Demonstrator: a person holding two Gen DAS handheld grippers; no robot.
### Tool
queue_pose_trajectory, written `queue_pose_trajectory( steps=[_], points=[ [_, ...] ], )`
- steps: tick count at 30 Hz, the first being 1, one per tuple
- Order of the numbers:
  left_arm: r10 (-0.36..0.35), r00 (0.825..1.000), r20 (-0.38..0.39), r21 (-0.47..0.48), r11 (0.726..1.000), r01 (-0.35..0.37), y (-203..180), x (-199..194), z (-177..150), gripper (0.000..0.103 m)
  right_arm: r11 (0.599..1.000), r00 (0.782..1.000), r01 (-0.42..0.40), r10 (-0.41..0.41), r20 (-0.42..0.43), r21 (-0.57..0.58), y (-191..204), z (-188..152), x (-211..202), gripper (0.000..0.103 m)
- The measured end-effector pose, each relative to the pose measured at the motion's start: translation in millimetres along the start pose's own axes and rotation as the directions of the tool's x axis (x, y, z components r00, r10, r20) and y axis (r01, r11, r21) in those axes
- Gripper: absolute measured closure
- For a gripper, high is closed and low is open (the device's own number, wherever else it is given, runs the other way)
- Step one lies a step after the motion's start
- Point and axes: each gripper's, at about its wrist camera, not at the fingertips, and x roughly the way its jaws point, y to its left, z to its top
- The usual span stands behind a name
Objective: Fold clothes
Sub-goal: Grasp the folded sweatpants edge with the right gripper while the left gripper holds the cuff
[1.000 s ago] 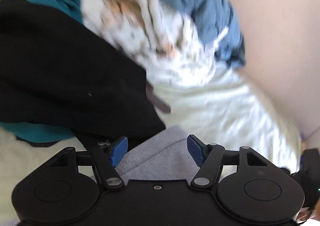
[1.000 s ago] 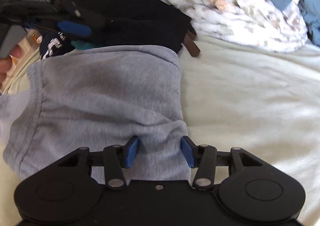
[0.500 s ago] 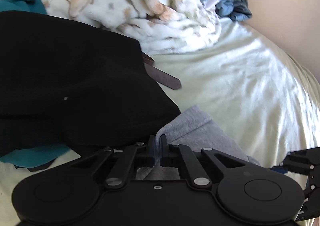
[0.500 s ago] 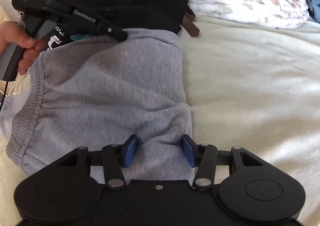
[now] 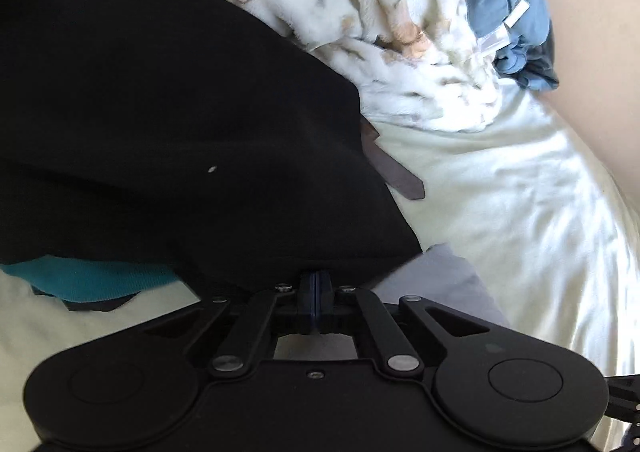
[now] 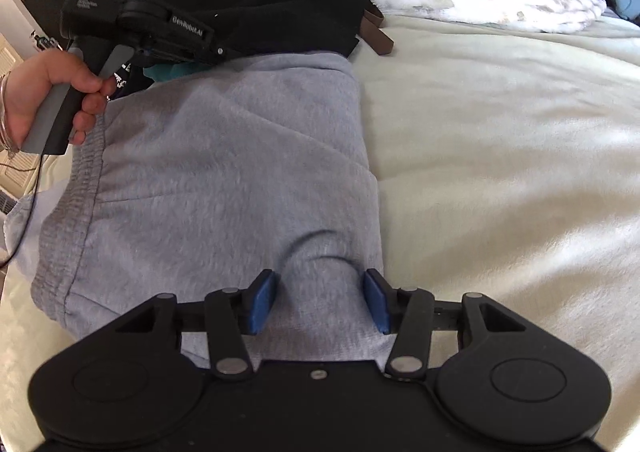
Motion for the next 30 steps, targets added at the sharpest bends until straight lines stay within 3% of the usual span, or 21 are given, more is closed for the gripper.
queue_pose_trajectory(
  steps=[2, 3, 4, 5, 7, 9, 10, 11, 14, 15, 16, 18, 21, 24, 30],
  points=[
    [-0.096, 0.995, 0.032, -0.011, 0.995, 0.097, -1, -10, 11, 0.079, 1.000, 1.000, 0.000, 0.000, 0.029, -0.026, -1, 10, -11, 0.054],
    [-0.120, 0.992, 0.028, 0.006, 0.993, 0.120, -8, -12, 20, 0.054, 0.999, 0.999, -0.001, 0.003, 0.051, -0.038, -2, 14, -14, 0.054],
    [-0.135, 0.991, 0.026, 0.020, 0.991, 0.134, -12, -13, 23, 0.038, 0.999, 0.998, -0.002, 0.005, 0.069, -0.049, -2, 18, -17, 0.054],
    [-0.172, 0.985, 0.024, 0.060, 0.984, 0.170, -21, -11, 28, 0.038, 0.999, 0.997, -0.002, 0.006, 0.071, -0.051, -2, 21, -16, 0.054],
    [-0.172, 0.985, -0.002, 0.121, 0.978, 0.171, -37, -2, 31, 0.038, 0.999, 0.998, -0.017, 0.020, 0.062, -0.051, -1, 28, -9, 0.054],
    [-0.208, 0.969, -0.134, 0.160, 0.960, 0.228, -52, 23, 32, 0.038, 0.998, 0.998, -0.023, 0.026, 0.053, -0.062, 2, 30, -4, 0.054],
    [-0.213, 0.964, -0.162, 0.166, 0.957, 0.239, -56, 28, 30, 0.038, 0.997, 0.999, -0.022, 0.025, 0.048, -0.069, 4, 30, -2, 0.054],
    [-0.205, 0.945, -0.253, 0.195, 0.946, 0.258, -67, 45, 24, 0.038, 0.997, 0.999, -0.013, 0.017, 0.045, -0.073, 5, 29, 1, 0.054],
    [-0.151, 0.946, -0.288, 0.281, 0.931, 0.234, -80, 57, 17, 0.038, 0.998, 0.999, -0.003, 0.005, 0.037, -0.064, 4, 25, 8, 0.054],
    [-0.137, 0.950, -0.280, 0.306, 0.925, 0.224, -83, 58, 17, 0.043, 0.999, 0.999, -0.006, 0.008, 0.036, -0.053, 3, 25, 10, 0.054],
    [-0.125, 0.955, -0.270, 0.331, 0.919, 0.214, -85, 58, 17, 0.060, 0.999, 0.999, -0.009, 0.010, 0.034, -0.044, 2, 24, 11, 0.054],
    [-0.082, 0.968, -0.236, 0.395, 0.903, 0.172, -91, 58, 19, 0.075, 0.999, 0.999, -0.012, 0.013, 0.029, -0.035, 0, 21, 13, 0.053],
    [-0.064, 0.979, -0.193, 0.444, 0.884, 0.145, -92, 56, 16, 0.079, 0.999, 1.000, -0.020, 0.021, 0.008, -0.026, 1, 15, 16, 0.053],
    [-0.071, 0.988, -0.140, 0.448, 0.885, 0.127, -84, 50, 9, 0.080, 0.999, 1.000, -0.029, 0.029, -0.004, -0.013, 0, 8, 15, 0.053],
    [-0.064, 0.991, -0.118, 0.389, 0.915, 0.105, -78, 60, 8, 0.081, 0.997, 0.997, -0.073, 0.074, -0.014, 0.029, -7, -6, 5, 0.065]
  ],
)
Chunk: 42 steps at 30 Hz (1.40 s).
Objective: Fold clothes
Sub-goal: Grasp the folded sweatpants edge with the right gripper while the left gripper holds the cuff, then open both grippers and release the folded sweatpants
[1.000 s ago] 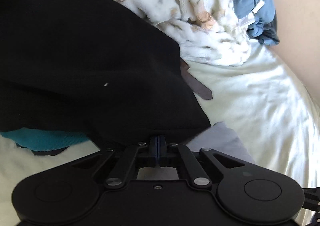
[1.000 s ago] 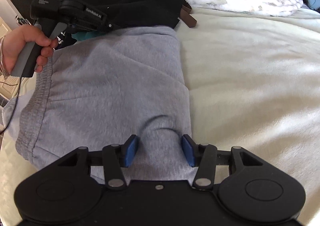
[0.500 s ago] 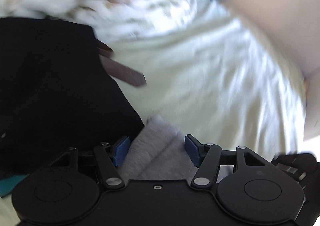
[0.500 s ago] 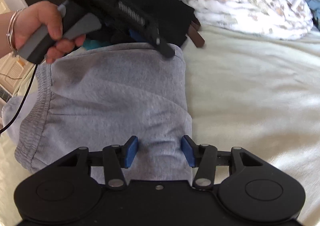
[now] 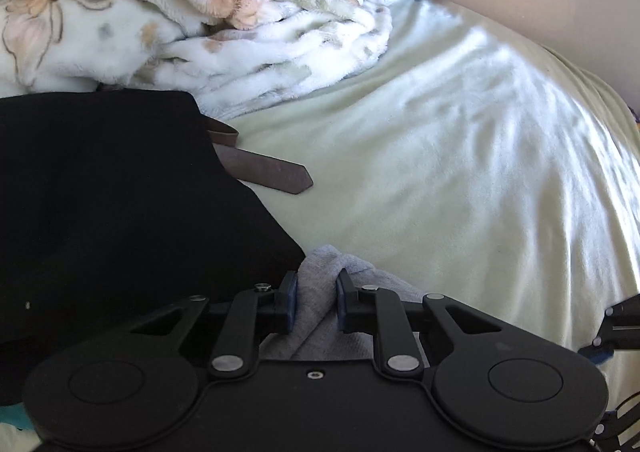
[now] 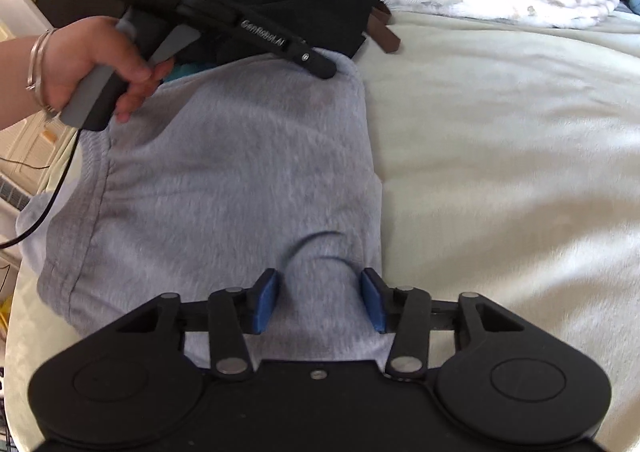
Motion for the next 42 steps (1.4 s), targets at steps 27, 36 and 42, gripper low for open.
queue_pose_trajectory(
  steps=[27, 36, 42],
  points=[
    [0.040, 0.983, 0.179, -0.325, 0.945, 0.021, 11, -87, -12, 0.064, 0.997, 0.994, 0.072, -0.069, 0.080, -0.032, -1, 18, -53, 0.054],
    [0.192, 0.969, 0.155, -0.578, 0.813, -0.069, -5, -159, -129, 0.043, 0.992, 0.994, 0.064, -0.053, 0.095, -0.113, 4, 61, -10, 0.056],
    [0.212, 0.976, 0.054, -0.660, 0.741, -0.124, -14, -151, -198, 0.047, 0.989, 0.993, 0.111, -0.107, 0.046, -0.101, 6, 33, 12, 0.067]
  ],
)
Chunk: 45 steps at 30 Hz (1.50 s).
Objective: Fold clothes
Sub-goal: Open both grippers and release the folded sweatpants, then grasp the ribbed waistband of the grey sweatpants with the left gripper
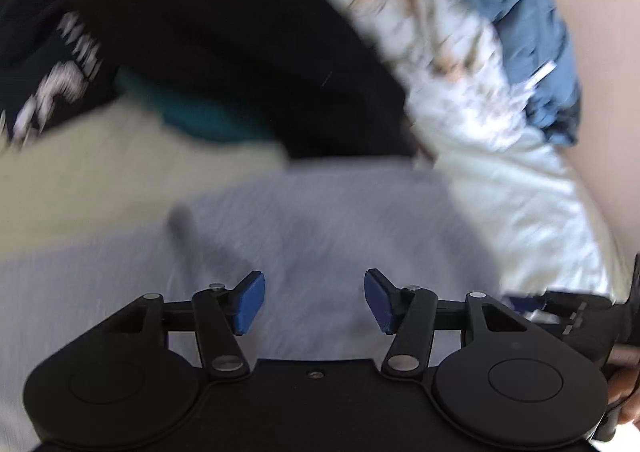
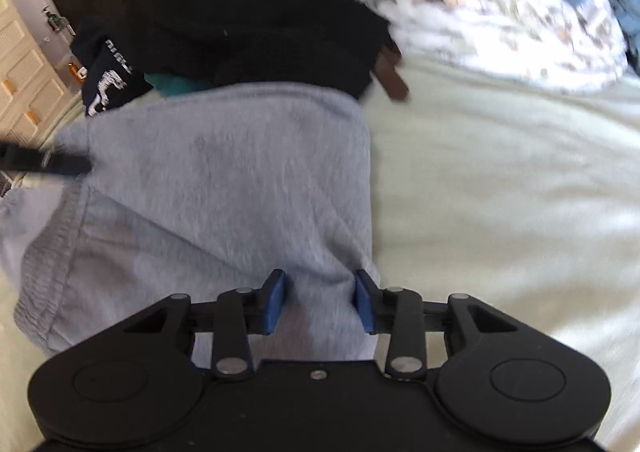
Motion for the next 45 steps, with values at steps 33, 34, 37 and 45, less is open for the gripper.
queue_pose_trajectory(
  steps=[33, 34, 37, 45],
  points=[
    [-0.006, 1.000, -0.024, -0.051, 0.999, 0.005, 46, 18, -41, 0.052, 0.968, 1.000, -0.012, 0.012, -0.002, -0.250, 43, 81, 72, 0.065],
    [-0.010, 1.000, -0.026, -0.056, 0.998, 0.009, 47, 18, -41, 0.051, 0.968, 1.000, -0.013, 0.014, 0.000, -0.251, 43, 81, 71, 0.065],
    [-0.018, 0.999, -0.026, -0.088, 0.996, 0.016, 45, 7, -38, 0.053, 0.963, 1.000, 0.022, -0.020, 0.011, -0.270, 50, 83, 59, 0.064],
    [-0.022, 1.000, 0.003, -0.202, 0.979, 0.022, 37, -23, -65, 0.049, 0.952, 0.998, 0.019, 0.001, 0.065, -0.305, 106, 57, 3, 0.061]
  ],
)
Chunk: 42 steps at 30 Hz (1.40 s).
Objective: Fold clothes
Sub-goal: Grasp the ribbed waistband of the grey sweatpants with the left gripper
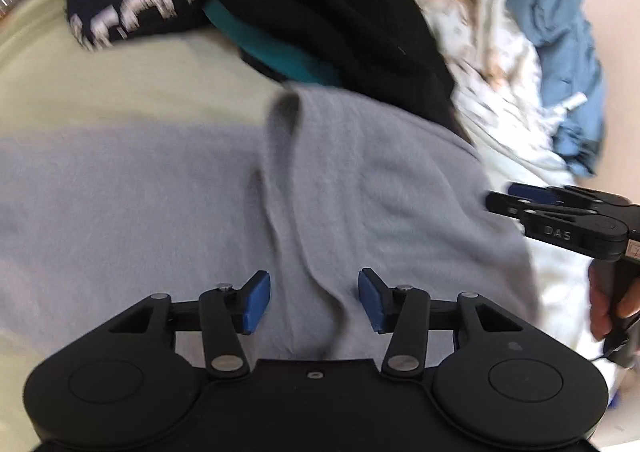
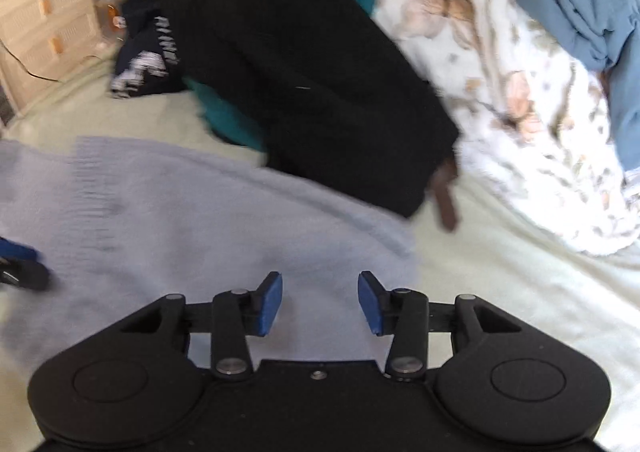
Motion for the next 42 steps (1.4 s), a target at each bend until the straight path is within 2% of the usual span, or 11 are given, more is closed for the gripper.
queue_pose_trajectory(
  steps=[5, 11, 14, 17, 22, 25, 27, 30, 35, 40, 42],
  points=[
    [0.039, 0.999, -0.016, 0.014, 0.999, -0.039, 6, 12, -4, 0.044, 0.995, 0.992, -0.094, 0.096, -0.081, 0.028, 39, -31, -3, 0.061],
    [0.031, 0.999, -0.013, 0.055, 0.998, -0.030, 9, 14, -9, 0.040, 0.988, 0.989, -0.074, 0.090, -0.115, 0.134, 38, -58, 17, 0.061],
    [-0.003, 1.000, -0.007, 0.014, 1.000, 0.003, 13, 3, -8, 0.042, 0.990, 0.990, -0.044, 0.061, -0.124, 0.132, 43, -56, 19, 0.059],
    [-0.025, 0.997, 0.067, -0.037, 0.999, 0.028, 23, -25, -9, 0.038, 0.993, 0.992, -0.006, 0.021, -0.127, 0.115, 55, -49, 9, 0.058],
    [0.064, 0.986, 0.154, -0.191, 0.981, -0.034, 76, -67, -28, 0.012, 0.987, 0.998, -0.033, 0.041, -0.048, 0.154, 73, -43, -18, 0.058],
    [0.147, 0.964, 0.222, -0.326, 0.943, -0.069, 123, -86, -47, 0.007, 0.981, 0.994, -0.108, 0.110, -0.003, 0.163, 92, -37, -25, 0.057],
    [0.198, 0.954, 0.225, -0.447, 0.891, -0.079, 159, -92, -61, 0.007, 0.983, 0.994, -0.110, 0.109, 0.014, 0.145, 108, -33, -22, 0.057],
    [0.227, 0.942, 0.248, -0.537, 0.841, -0.061, 195, -100, -63, 0.007, 0.980, 0.992, -0.126, 0.121, 0.040, 0.152, 128, -22, -12, 0.056],
    [0.254, 0.919, 0.302, -0.553, 0.832, -0.049, 223, -96, -53, 0.006, 0.998, 0.998, -0.059, 0.057, 0.036, 0.033, 165, 4, 21, 0.033],
    [0.264, 0.917, 0.299, -0.566, 0.823, -0.053, 235, -77, -40, 0.006, 0.993, 0.999, 0.040, -0.039, 0.013, -0.110, 188, 6, 46, 0.035],
    [0.258, 0.925, 0.280, -0.603, 0.797, -0.039, 243, -67, -36, 0.006, 0.982, 0.997, 0.076, -0.078, -0.003, -0.170, 195, 6, 55, 0.039]
  ],
)
